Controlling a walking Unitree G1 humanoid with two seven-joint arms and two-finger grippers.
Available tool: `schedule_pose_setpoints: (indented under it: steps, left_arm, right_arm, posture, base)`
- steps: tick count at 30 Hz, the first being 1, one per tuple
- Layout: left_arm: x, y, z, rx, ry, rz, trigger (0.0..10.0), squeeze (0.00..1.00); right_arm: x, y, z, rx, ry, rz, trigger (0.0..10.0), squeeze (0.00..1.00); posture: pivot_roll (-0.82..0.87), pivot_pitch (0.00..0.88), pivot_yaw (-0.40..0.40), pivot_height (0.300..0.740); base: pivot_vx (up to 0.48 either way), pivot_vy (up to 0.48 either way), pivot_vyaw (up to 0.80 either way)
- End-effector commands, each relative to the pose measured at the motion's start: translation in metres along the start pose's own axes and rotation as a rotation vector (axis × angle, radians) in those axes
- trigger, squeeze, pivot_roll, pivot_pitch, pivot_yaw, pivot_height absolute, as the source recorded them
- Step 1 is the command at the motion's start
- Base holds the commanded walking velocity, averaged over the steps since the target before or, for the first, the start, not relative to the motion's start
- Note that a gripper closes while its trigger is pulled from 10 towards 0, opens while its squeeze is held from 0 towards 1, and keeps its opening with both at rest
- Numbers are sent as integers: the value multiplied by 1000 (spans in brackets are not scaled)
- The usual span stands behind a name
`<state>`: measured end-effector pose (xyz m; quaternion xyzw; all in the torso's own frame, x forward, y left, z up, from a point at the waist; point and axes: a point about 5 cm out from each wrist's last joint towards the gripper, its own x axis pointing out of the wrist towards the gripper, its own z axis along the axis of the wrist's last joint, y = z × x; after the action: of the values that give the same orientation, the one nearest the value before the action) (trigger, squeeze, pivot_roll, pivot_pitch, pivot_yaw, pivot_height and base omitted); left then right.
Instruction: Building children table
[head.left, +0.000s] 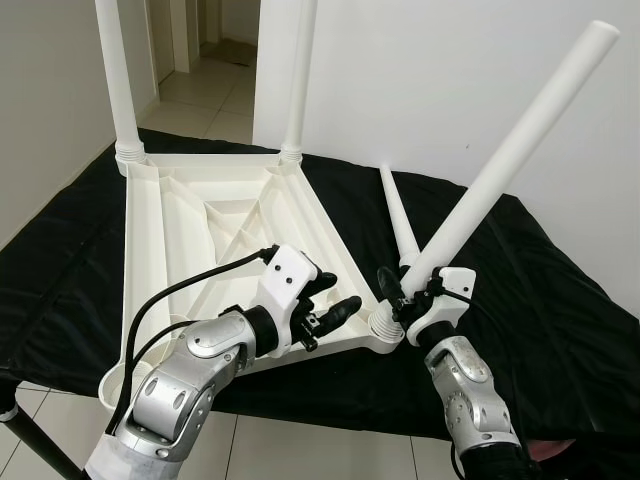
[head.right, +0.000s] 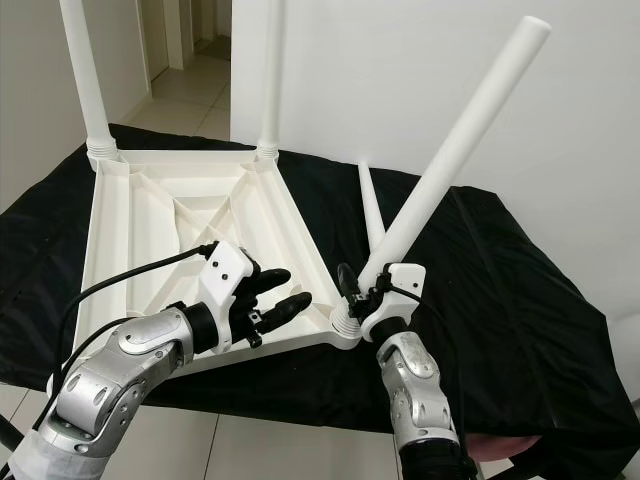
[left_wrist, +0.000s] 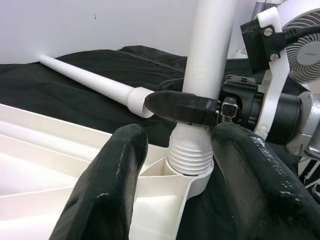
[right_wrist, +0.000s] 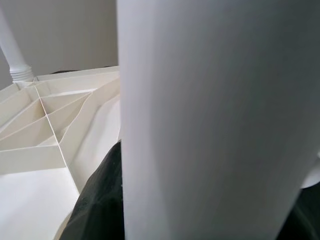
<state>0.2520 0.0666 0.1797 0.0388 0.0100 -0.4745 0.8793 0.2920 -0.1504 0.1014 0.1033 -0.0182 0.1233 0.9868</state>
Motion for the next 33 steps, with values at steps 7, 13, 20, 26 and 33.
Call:
schedule_pose_setpoints:
  steps: [7,13,20,26,33]
  left_arm:
    - [3,-2,6,12,-15,-11,10000,0]
    - [3,0,7,17,-15,-11,10000,0]
    - [2,0,8,21,-13,-15,10000,0]
    - [2,0,8,24,-12,-18,10000,0]
    - [2,1,9,29,-11,-18,10000,0]
  right_arm:
    - [-33,0,-37,-126,106,57,10000,0]
    - [-39,-1,-39,-135,89,77,10000,0]
    - [-44,-4,-46,-93,99,52,10000,0]
    - [-39,-7,-47,-95,116,31,10000,0]
    - [-31,-8,-43,-95,136,45,10000,0]
  posture:
    - [47,0,-112,740]
    - [46,0,-105,740]
    - [47,0,-97,740]
    - [47,0,-95,740]
    - [49,0,-96,740]
  base:
    - [0,0,0]
    - [0,0,0]
    - [0,0,0]
    - [0,0,0]
    - [0,0,0]
